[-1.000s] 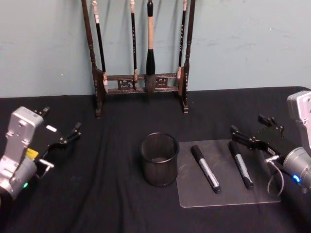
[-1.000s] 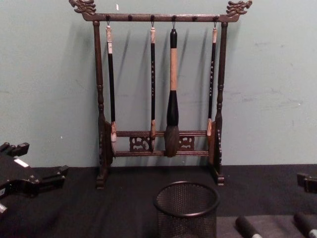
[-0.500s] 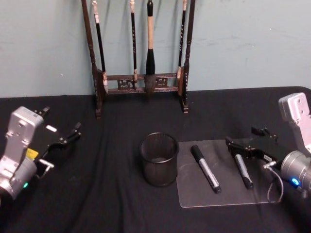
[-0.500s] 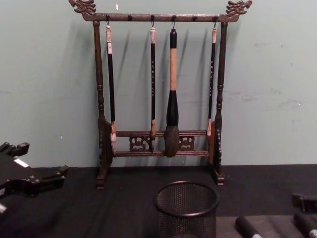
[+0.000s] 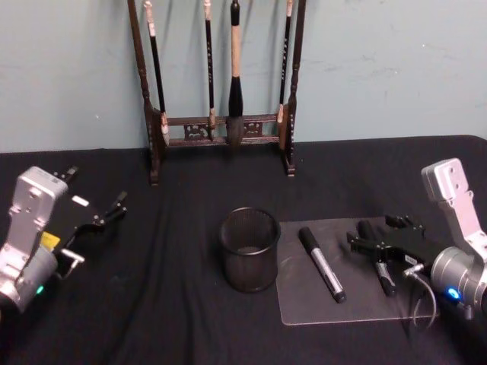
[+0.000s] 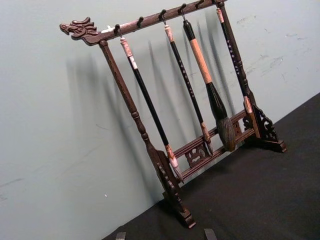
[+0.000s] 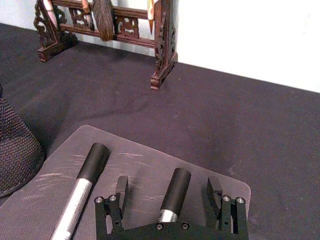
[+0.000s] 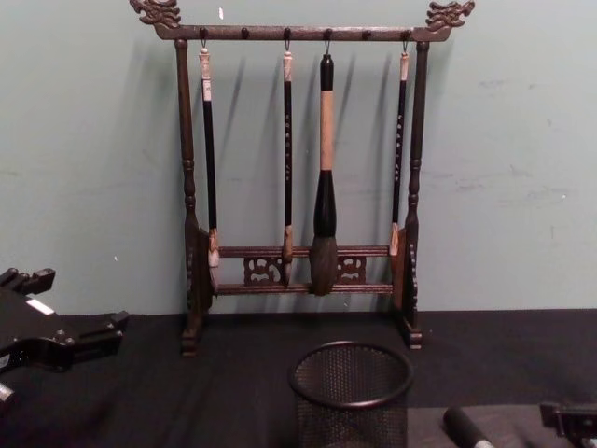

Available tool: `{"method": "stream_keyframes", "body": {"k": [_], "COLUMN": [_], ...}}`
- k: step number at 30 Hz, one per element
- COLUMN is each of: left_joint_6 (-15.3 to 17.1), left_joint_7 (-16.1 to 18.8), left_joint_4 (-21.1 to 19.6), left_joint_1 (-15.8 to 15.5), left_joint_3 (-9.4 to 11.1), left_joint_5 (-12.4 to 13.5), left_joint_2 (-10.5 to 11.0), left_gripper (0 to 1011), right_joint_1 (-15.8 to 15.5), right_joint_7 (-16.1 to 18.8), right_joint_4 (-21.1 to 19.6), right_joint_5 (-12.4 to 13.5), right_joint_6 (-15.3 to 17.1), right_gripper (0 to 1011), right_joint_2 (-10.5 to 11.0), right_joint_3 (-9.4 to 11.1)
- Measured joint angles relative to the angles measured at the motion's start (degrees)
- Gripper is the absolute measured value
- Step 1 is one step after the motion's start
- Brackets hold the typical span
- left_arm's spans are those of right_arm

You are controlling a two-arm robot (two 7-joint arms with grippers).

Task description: Pick up the water-based marker from the table and place it into the pen holder.

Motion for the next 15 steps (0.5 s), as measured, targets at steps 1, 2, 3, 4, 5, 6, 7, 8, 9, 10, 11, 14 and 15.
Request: {"method": "stream_keyframes", "body": {"k": [1,2,3,4,5,6,7,8,9,10,11,14,15], "left_joint_6": [0.0,0.0,0.0,0.0,0.0,0.0,0.0,0.0,0.0,0.0,0.0,0.0,0.0], "left_joint_7": [0.0,0.0,0.0,0.0,0.0,0.0,0.0,0.0,0.0,0.0,0.0,0.0,0.0], "left_joint_4": [0.0,0.0,0.0,0.0,0.0,0.0,0.0,0.0,0.0,0.0,0.0,0.0,0.0], "left_joint_1": [0.0,0.0,0.0,0.0,0.0,0.0,0.0,0.0,0.0,0.0,0.0,0.0,0.0], "left_joint_3": [0.0,0.0,0.0,0.0,0.0,0.0,0.0,0.0,0.0,0.0,0.0,0.0,0.0], "left_joint_5": [0.01,0.0,0.0,0.01,0.0,0.0,0.01,0.0,0.0,0.0,0.0,0.0,0.0], "left_joint_2": [0.0,0.0,0.0,0.0,0.0,0.0,0.0,0.0,0.0,0.0,0.0,0.0,0.0], "left_gripper": [1009,1009,1009,1009,1009,1009,1009,1009,1009,1009,1009,1009,1009], "right_joint_1": [0.03,0.07,0.1,0.11,0.12,0.12,0.13,0.14,0.15,0.16,0.17,0.2,0.2], "right_joint_7": [0.16,0.31,0.52,0.62,0.72,0.8,0.99,1.08,1.26,1.35,1.43,1.72,1.85], "right_joint_4": [0.14,0.31,0.55,0.66,0.75,0.86,1.07,1.19,1.36,1.45,1.53,1.83,1.95], "right_joint_5": [-0.04,-0.11,-0.27,-0.39,-0.49,-0.58,-0.78,-0.9,-1.12,-1.25,-1.38,-1.86,-2.1], "right_joint_6": [0.02,0.04,0.08,0.11,0.11,0.12,0.12,0.12,0.1,0.09,0.08,0.08,0.08], "right_gripper": [1002,1002,1000,1002,1002,1002,1002,1002,1002,1002,1002,1002,1002], "right_joint_2": [-0.08,-0.2,-0.37,-0.46,-0.53,-0.62,-0.77,-0.84,-0.97,-1.04,-1.1,-1.32,-1.42], "right_joint_3": [0.02,0.06,0.08,0.11,0.14,0.18,0.24,0.26,0.29,0.31,0.32,0.41,0.47]}}
